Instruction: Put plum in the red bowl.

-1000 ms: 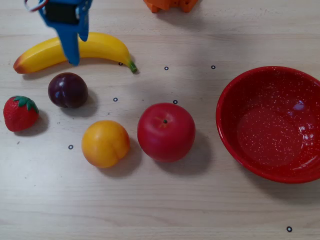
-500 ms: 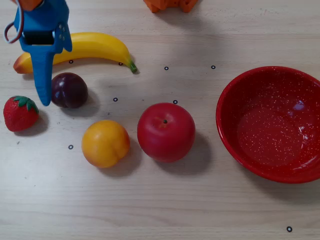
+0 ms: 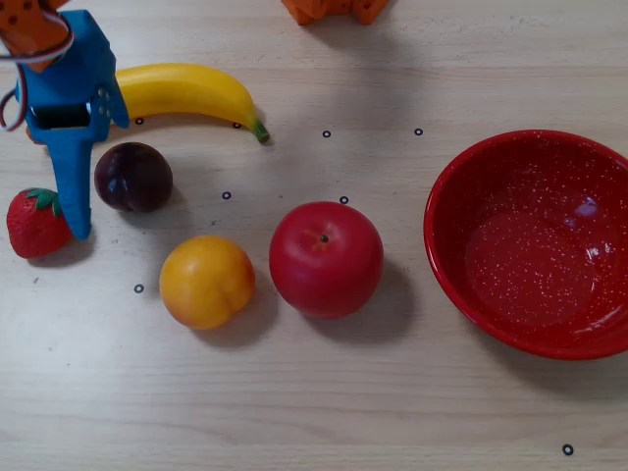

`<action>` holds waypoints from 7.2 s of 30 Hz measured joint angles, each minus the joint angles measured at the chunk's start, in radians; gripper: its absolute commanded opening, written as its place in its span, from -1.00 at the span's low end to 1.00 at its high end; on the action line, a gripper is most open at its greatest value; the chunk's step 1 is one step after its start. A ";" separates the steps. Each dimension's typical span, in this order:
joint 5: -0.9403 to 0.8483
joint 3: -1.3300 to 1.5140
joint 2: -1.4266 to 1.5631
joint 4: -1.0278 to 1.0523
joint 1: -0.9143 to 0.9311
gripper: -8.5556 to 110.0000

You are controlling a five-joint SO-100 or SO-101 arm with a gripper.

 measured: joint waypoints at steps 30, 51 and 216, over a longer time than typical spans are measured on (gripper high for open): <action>0.078 -0.057 -0.101 0.026 0.032 0.23; 0.072 -0.110 -0.166 0.026 0.041 0.23; -0.525 0.612 0.793 -0.574 1.177 -0.85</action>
